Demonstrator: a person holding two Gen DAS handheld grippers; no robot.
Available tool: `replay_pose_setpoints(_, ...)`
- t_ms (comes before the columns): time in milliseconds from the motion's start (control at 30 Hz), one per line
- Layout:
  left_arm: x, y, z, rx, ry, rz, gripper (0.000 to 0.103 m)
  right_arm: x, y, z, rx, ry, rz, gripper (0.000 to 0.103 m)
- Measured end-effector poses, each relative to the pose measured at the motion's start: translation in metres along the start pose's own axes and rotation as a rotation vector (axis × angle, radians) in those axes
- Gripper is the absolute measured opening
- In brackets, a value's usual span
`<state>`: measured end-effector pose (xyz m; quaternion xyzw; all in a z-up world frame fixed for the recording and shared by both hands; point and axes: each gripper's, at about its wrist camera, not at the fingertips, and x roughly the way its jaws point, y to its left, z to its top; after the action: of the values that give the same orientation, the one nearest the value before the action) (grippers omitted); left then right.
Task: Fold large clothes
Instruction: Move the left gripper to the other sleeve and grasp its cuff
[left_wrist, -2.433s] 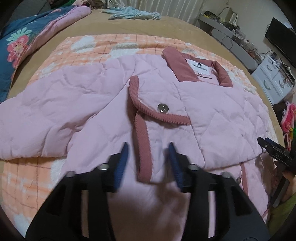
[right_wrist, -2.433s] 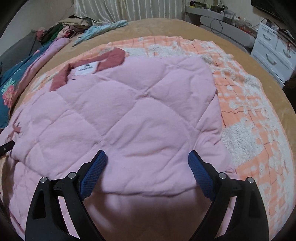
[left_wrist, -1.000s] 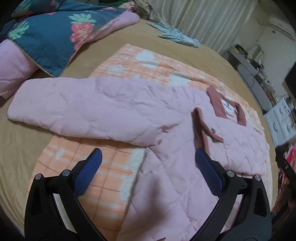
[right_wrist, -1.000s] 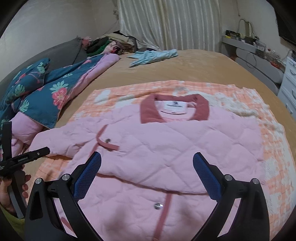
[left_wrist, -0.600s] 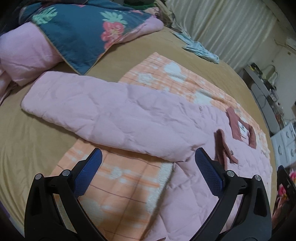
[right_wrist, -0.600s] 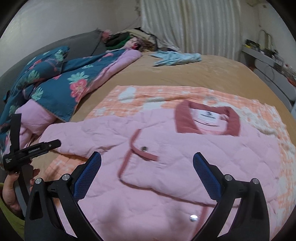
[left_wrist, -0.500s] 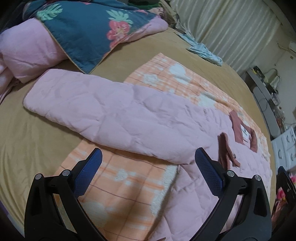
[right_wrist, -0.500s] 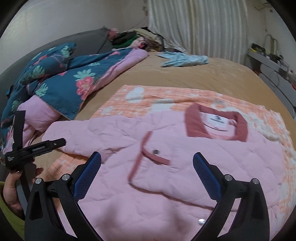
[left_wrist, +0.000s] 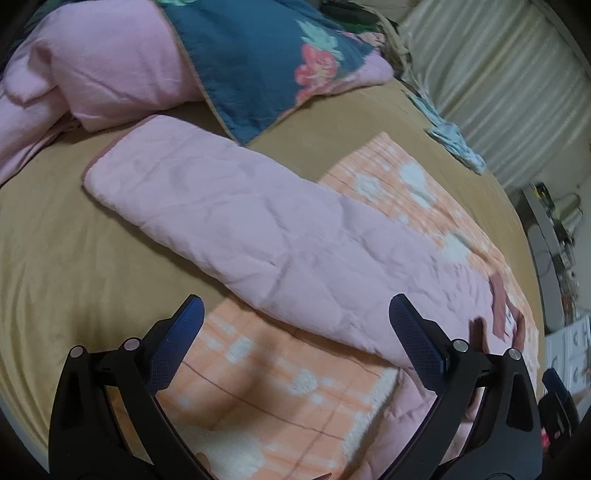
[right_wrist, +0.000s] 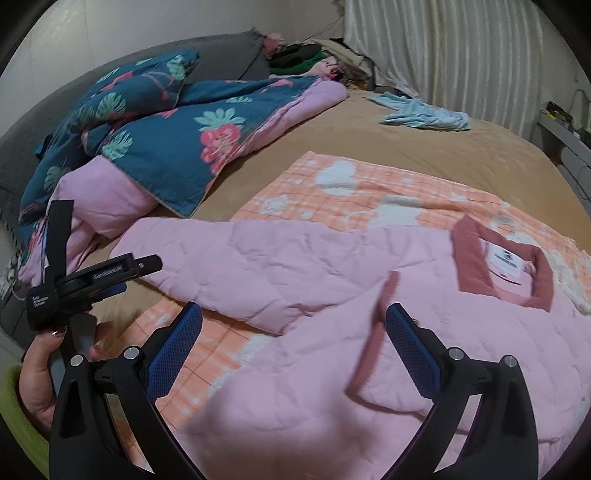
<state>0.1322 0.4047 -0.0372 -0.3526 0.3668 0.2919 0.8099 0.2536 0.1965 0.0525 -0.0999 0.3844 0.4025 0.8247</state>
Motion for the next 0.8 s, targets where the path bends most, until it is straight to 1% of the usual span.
replay_pose_setpoints(133,0.010,0.019,0.006,-0.077,0.010,0.016,0.094,0.016,0.015,0.007,-0.030,0.016,0.004,0.099)
replay_pose_setpoints(267,0.019,0.031,0.011,-0.107,0.015,0.036,0.094,0.030,0.026,0.011,-0.048,0.030,0.010,0.099)
replay_pose_setpoints(400,0.033,0.040,0.016,-0.145,0.017,0.027,0.094,0.040,0.030,0.009,-0.056,0.040,0.009,0.099)
replay_pose_setpoints(533,0.049,0.053,0.021,-0.204,0.035,0.000,0.094,0.046,0.023,0.002,-0.038,0.054,0.007,0.099)
replay_pose_setpoints(667,0.062,0.064,0.023,-0.244,0.034,0.007,0.094,0.049,0.009,-0.004,-0.017,0.066,-0.013,0.099)
replay_pose_setpoints(800,0.073,0.078,0.024,-0.298,0.035,-0.010,0.094,0.047,-0.004,-0.007,-0.002,0.066,-0.031,0.099)
